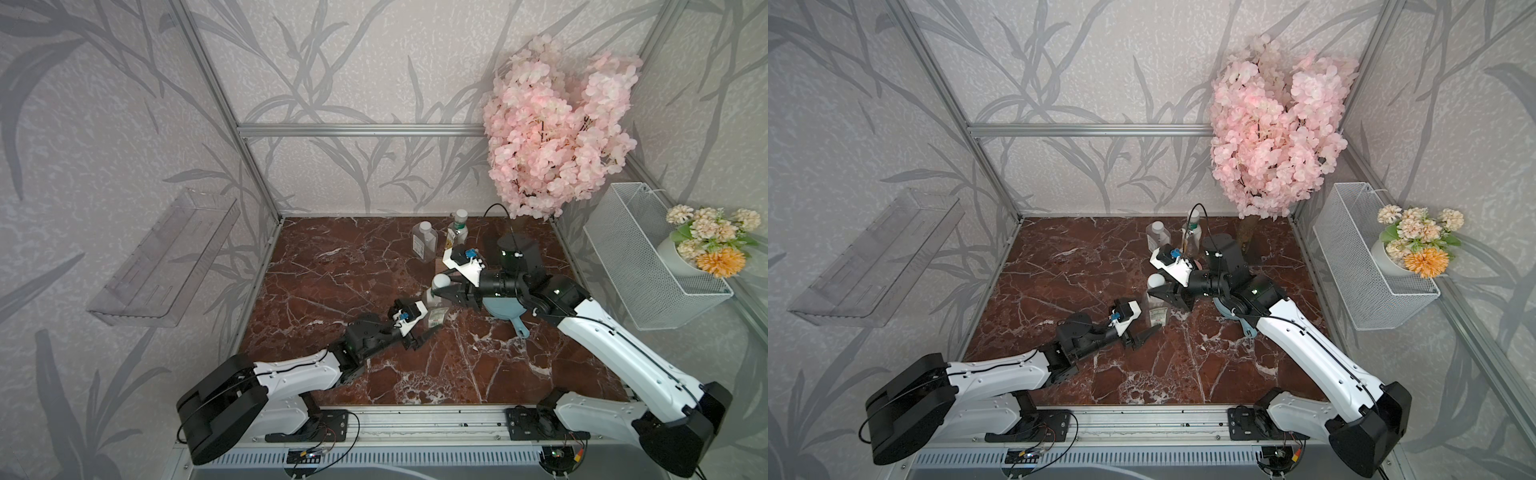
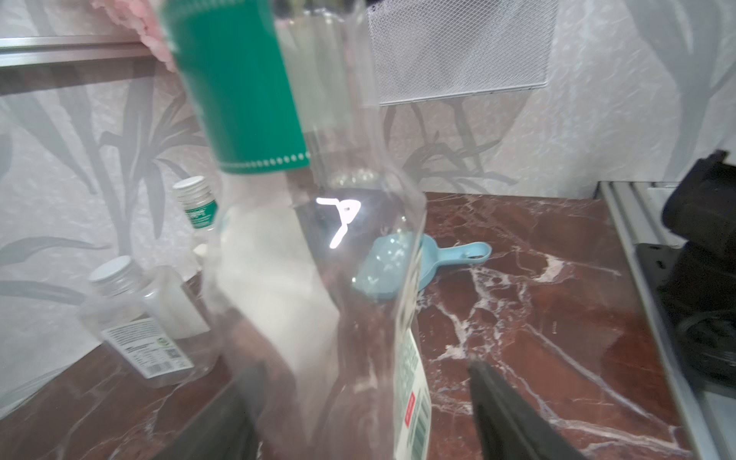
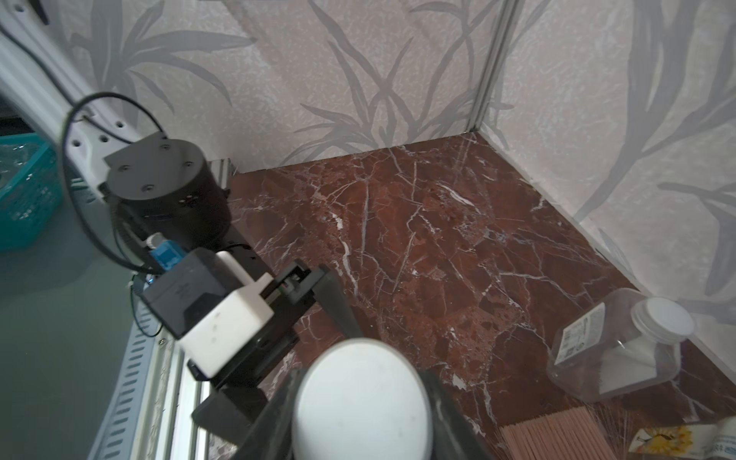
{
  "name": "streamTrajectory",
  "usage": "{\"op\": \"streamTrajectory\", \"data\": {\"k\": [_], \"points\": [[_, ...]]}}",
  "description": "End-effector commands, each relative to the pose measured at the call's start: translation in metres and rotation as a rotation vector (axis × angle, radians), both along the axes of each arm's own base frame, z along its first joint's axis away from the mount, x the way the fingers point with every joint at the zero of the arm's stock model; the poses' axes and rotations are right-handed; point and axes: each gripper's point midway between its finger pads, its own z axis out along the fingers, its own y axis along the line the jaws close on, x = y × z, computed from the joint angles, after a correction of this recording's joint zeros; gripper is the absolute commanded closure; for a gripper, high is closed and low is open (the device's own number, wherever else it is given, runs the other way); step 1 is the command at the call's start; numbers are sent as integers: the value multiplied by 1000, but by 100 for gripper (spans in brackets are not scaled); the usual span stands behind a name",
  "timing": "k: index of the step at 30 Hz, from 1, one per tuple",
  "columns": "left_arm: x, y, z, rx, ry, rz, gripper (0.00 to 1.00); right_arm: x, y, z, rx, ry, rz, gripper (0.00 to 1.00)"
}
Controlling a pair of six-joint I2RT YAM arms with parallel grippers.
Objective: Screw on the bottle caps
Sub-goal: Place the plastic bottle at the center of the board.
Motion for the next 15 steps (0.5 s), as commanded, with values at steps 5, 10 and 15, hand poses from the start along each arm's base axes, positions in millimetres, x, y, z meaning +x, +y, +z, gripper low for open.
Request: {"op": "streamTrajectory", "data": {"k": [5,10,15], "points": [[14,54,-7,-11,20,254,0,73,27,-10,139,-75,-190,86],[21,82,1,-53,27,391,0,102,52,-37,122,-141,-212,85],[31,97,6,-62,32,477,0,113,63,-62,79,-118,-199,82]]}}
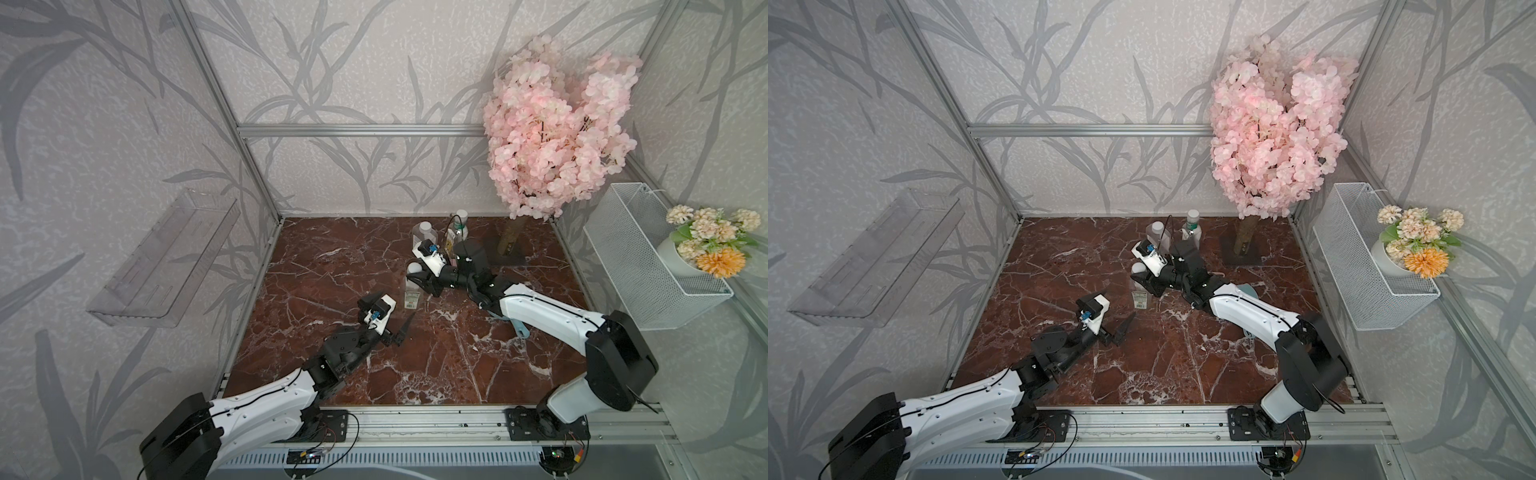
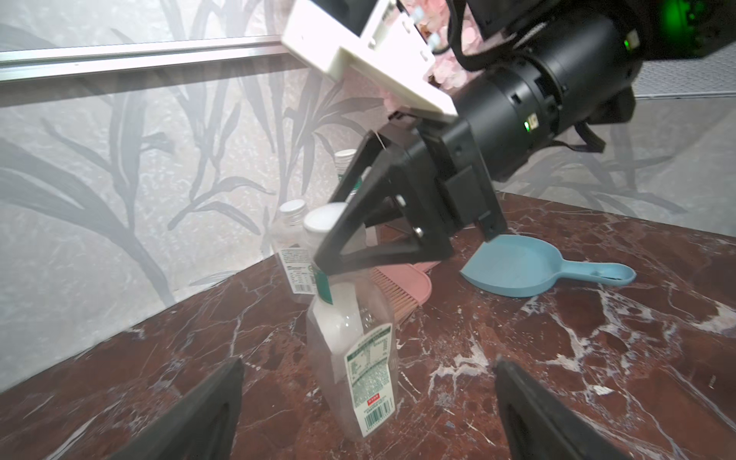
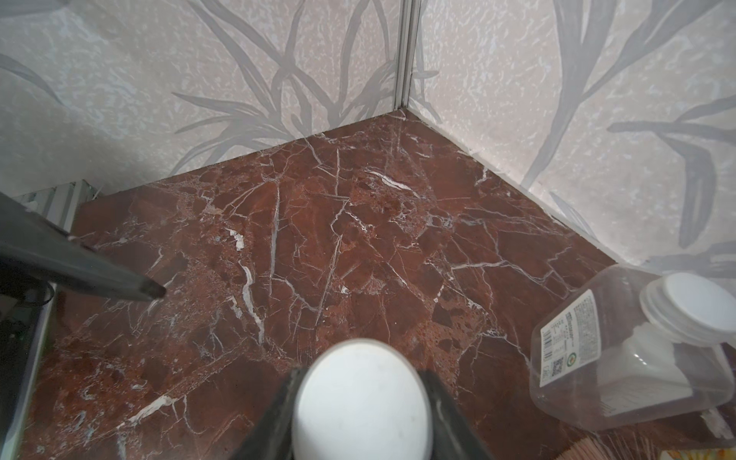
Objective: Screw on the bottle caps
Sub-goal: Place the plastic bottle at the center of the board.
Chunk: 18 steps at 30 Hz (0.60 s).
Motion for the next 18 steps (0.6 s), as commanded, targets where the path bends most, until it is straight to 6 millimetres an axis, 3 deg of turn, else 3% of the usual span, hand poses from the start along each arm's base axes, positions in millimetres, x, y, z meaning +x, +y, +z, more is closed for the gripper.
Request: {"op": "streamTrajectory", "data": {"k": [1,7,9,14,18], "points": [[11,15,-3,-6,30,103,0,14,7,30,52,-110,-14,81],[23,26,-2,-36,50,174,0,12,4,-1,-34,-53,-8,64],[26,28,-1,-46,57,189,0,12,1,-4,-47,-46,-10,57],[32,37,1,-74,73,224,0,10,-9,16,-53,-61,-35,30],[37,46,6,-88,75,259,0,7,-25,47,-25,-76,-68,12]]}}
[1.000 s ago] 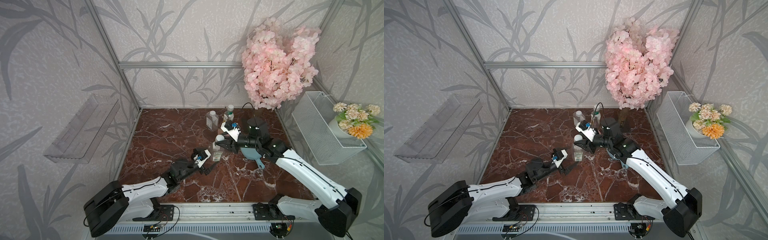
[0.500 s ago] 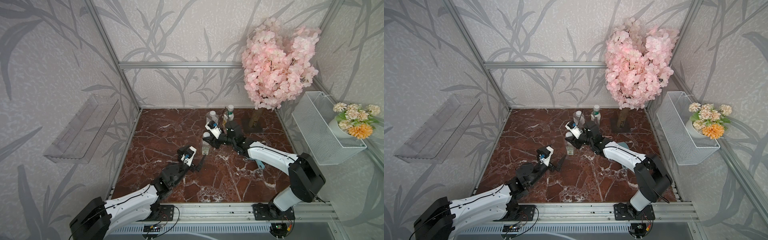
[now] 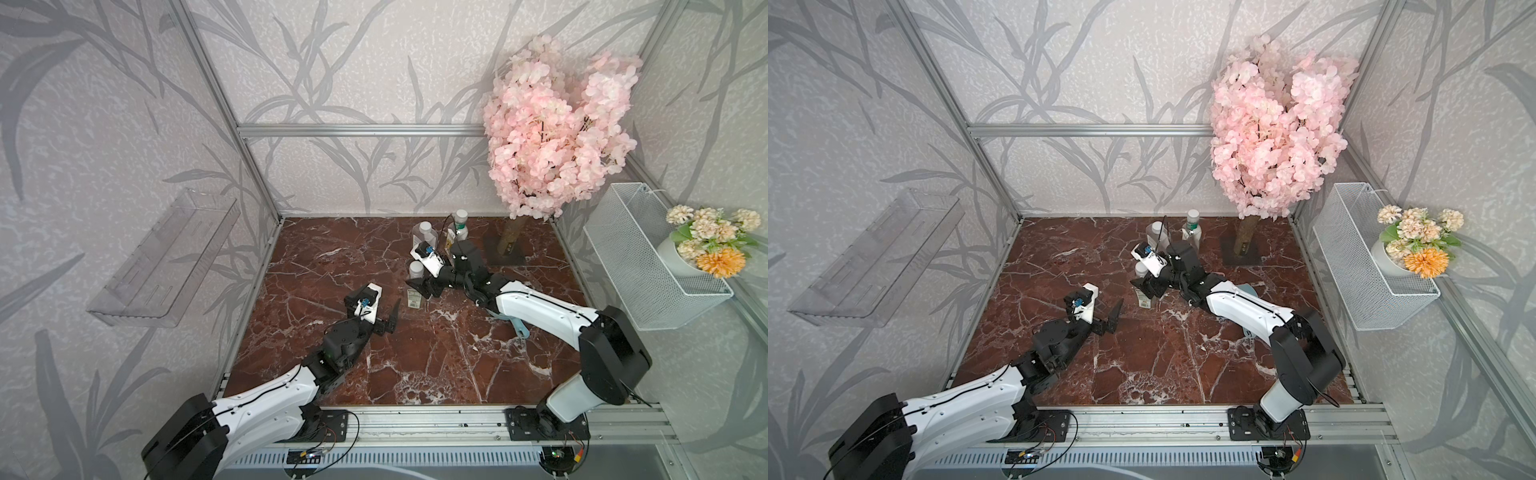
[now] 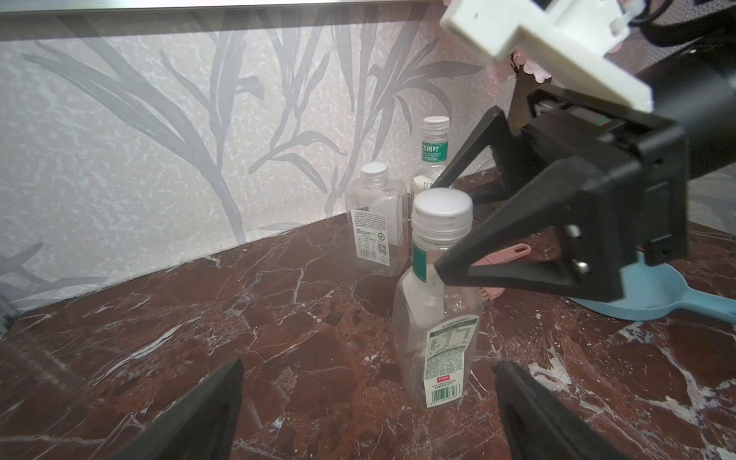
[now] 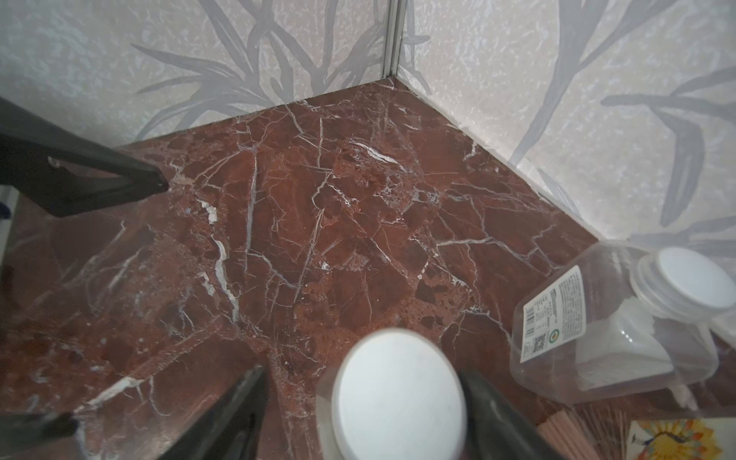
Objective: Screw on the bottle caps
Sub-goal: Place the plastic bottle at the center of the board, then reset both arms
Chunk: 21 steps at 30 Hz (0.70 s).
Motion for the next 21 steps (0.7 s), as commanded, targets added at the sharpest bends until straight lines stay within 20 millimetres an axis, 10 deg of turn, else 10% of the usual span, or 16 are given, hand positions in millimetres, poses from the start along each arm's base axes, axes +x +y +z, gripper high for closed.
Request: {"op": "streamTrajectory", "data": {"k": [1,9,17,21], "points": [[7,9,20,-50,-16,50,0,0,-21,64,69,-80,-57,9],[15,59,43,-134,-52,251,0,-21,-116,107,178,-73,-294,1],[14,151,47,-217,-109,644,0,-19,-253,14,182,0,-813,1],[11,182,40,-221,-127,766,0,-17,-290,-29,156,-39,-963,1]]}}
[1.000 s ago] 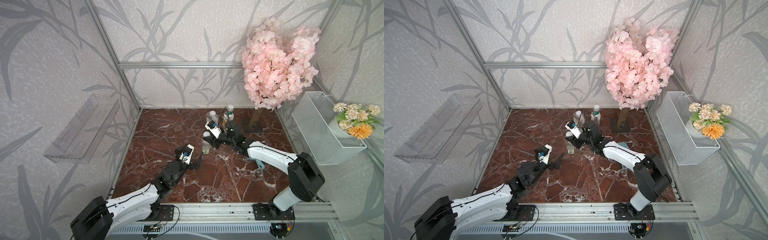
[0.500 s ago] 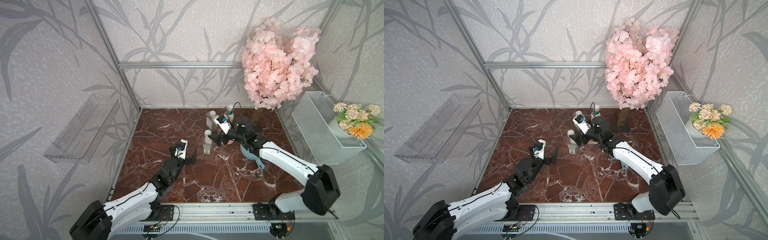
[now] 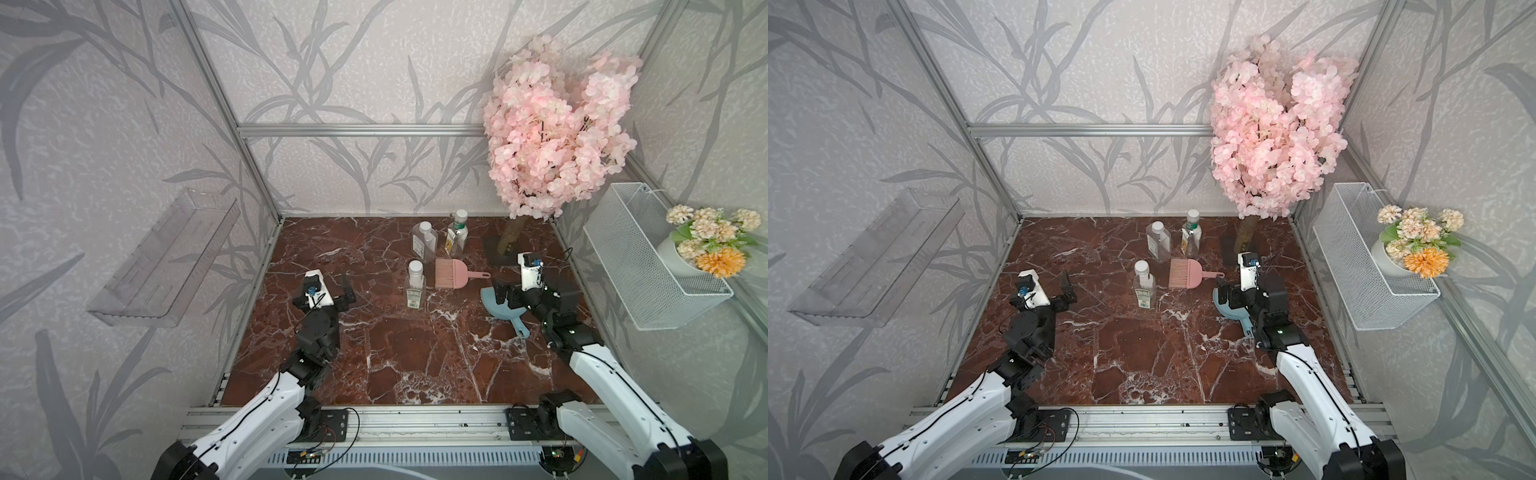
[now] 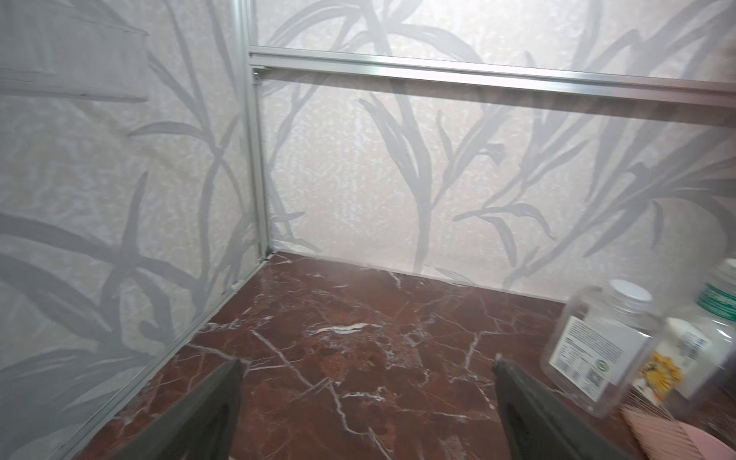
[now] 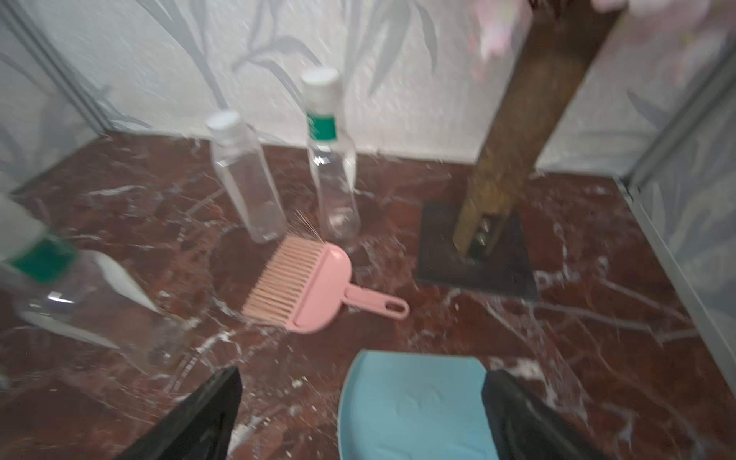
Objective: Screw on the bottle caps
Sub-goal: Reset both arms
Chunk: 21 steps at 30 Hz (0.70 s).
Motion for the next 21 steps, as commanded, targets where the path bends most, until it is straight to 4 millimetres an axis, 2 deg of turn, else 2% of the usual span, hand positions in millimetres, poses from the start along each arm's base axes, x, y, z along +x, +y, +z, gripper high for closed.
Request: {"op": "streamTrajectory", "data": {"k": [1,4,9,11,14,21], "points": [[-6,31,-6,-28,-15,139,0,11,-28,0,14,-107,-140,1],[-4,41,-15,-6,9,181,0,18,-33,-14,33,-152,-154,1],[5,48,-30,24,50,190,0,37,-36,-31,49,-202,-152,1],[7,49,-37,25,51,179,0,45,-36,-46,88,-165,-140,1],[9,45,-43,36,39,133,0,49,-34,-47,104,-100,-107,1],[15,44,-61,57,85,108,0,35,-23,-40,116,-199,-24,1]]}}
